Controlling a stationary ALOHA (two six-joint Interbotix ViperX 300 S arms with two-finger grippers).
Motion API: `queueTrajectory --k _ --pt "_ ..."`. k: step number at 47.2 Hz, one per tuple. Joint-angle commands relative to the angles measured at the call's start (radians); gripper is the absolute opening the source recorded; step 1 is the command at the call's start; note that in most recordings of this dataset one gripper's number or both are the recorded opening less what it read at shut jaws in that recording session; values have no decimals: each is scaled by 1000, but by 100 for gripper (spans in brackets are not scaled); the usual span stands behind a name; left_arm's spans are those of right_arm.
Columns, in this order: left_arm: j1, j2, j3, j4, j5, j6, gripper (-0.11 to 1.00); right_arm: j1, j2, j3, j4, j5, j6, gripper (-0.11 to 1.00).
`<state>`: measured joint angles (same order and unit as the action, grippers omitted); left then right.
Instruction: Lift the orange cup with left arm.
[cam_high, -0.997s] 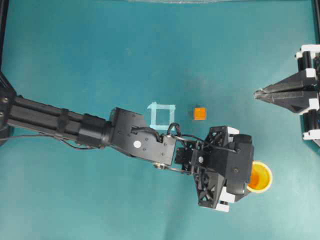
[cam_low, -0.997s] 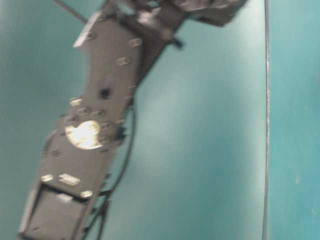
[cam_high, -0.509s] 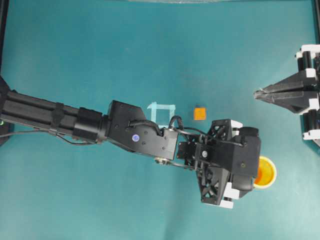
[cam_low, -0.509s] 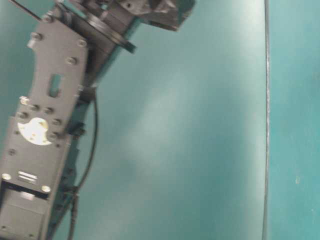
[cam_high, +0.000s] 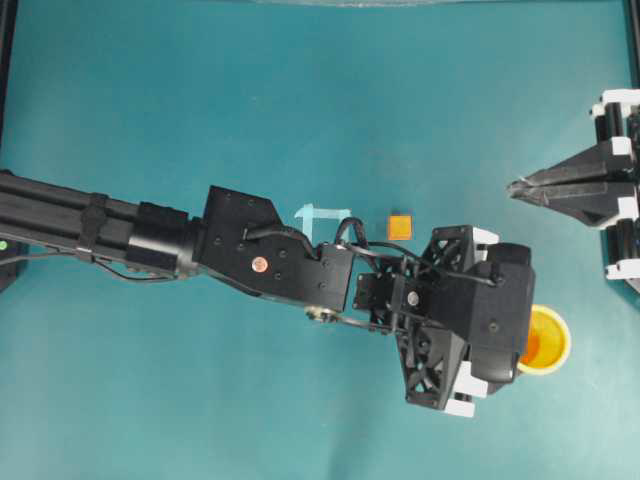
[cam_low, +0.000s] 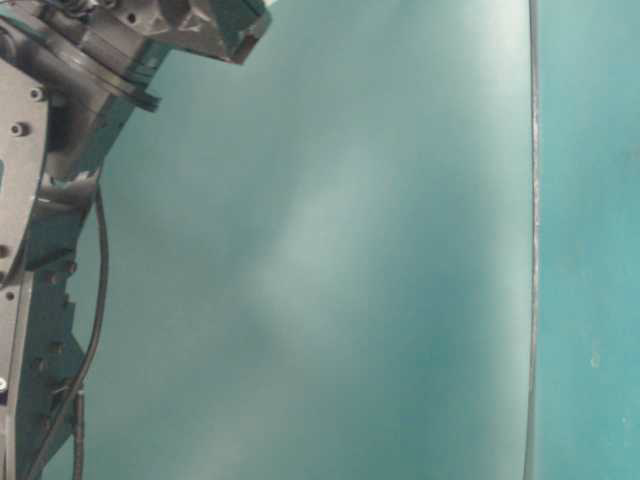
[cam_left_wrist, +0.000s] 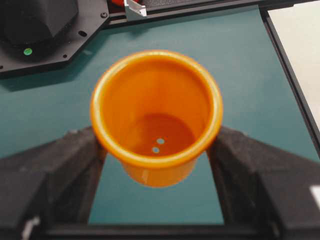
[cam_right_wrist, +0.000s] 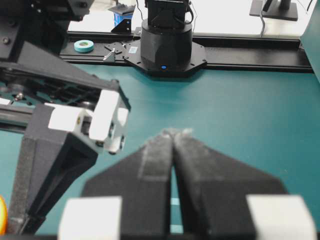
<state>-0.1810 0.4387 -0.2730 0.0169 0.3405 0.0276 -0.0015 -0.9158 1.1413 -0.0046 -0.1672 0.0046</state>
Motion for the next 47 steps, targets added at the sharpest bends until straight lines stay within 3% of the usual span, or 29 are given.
queueTrajectory --k 1,47 --pt "2 -55 -41 3 2 0 64 0 2 -34 2 3 0 0" --pt "-6 -61 -69 3 43 5 64 -2 3 -37 2 6 0 0"
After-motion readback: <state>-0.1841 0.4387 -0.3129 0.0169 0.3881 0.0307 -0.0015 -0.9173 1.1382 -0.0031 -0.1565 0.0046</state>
